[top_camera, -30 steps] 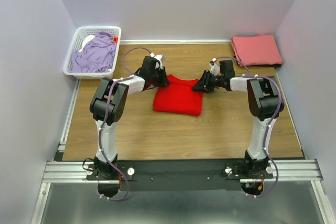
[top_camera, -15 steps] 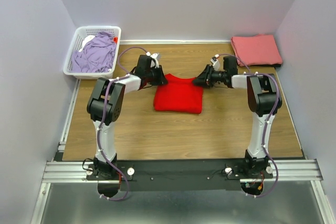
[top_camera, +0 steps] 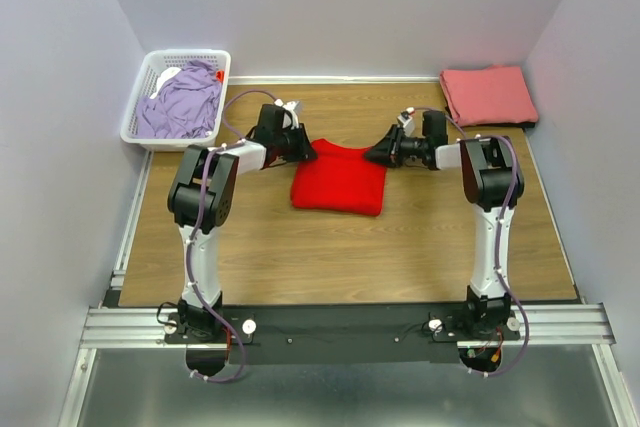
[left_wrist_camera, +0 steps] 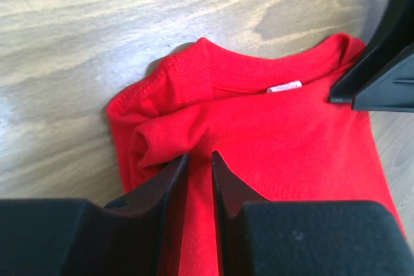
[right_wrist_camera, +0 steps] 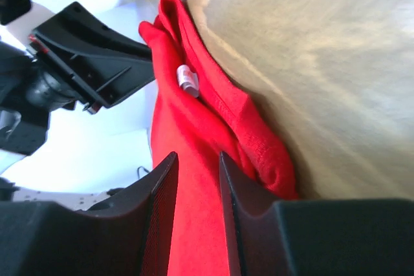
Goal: Fold and stack the t-shirts
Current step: Fold the tshirt
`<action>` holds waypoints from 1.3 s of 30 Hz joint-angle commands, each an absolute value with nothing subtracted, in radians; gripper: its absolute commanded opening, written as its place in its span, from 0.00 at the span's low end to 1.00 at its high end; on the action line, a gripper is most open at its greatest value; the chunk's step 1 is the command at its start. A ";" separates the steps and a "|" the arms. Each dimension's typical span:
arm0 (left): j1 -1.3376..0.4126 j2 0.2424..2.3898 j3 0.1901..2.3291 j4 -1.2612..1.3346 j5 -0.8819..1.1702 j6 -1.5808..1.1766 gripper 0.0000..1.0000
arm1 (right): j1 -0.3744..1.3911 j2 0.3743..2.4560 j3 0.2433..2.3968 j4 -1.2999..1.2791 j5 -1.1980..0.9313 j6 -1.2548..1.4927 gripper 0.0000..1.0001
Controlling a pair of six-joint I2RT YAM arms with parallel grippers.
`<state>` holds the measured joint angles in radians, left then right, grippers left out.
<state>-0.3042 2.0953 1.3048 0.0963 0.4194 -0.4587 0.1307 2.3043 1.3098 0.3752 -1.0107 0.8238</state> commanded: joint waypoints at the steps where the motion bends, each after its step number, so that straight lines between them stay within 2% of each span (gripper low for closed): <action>1: -0.273 2.148 1.302 0.054 0.402 -0.446 0.29 | 0.078 2.381 1.347 0.383 -0.962 0.819 0.40; 8: -0.255 2.079 1.284 0.038 0.425 -0.443 0.31 | 0.066 2.232 1.347 0.350 -0.963 0.819 0.44; 13: -0.258 1.889 1.208 0.044 0.451 -0.462 0.45 | 0.139 2.024 1.207 0.330 -0.985 0.799 0.47; 19: -0.299 1.625 1.060 0.048 0.443 -0.466 0.48 | 0.262 1.875 1.017 0.333 -1.028 0.778 0.48; 22: -0.334 1.571 0.965 0.057 0.451 -0.479 0.49 | 0.305 1.848 0.934 0.359 -1.025 0.767 0.48; 26: -0.382 1.606 0.825 0.161 0.463 -0.520 0.39 | 0.307 1.929 0.877 0.393 -1.028 0.737 0.48; 27: -0.382 1.638 0.806 0.184 0.459 -0.537 0.33 | 0.305 1.987 0.871 0.405 -1.040 0.730 0.48; 28: -0.380 1.657 0.790 0.199 0.443 -0.538 0.31 | 0.301 2.024 0.867 0.417 -1.046 0.729 0.47; 33: -0.379 1.726 0.753 0.199 0.405 -0.566 0.28 | 0.246 2.115 0.842 0.440 -1.032 0.693 0.46; 39: -0.365 1.603 0.700 0.137 0.347 -0.565 0.28 | 0.232 1.997 0.834 0.367 -1.013 0.687 0.47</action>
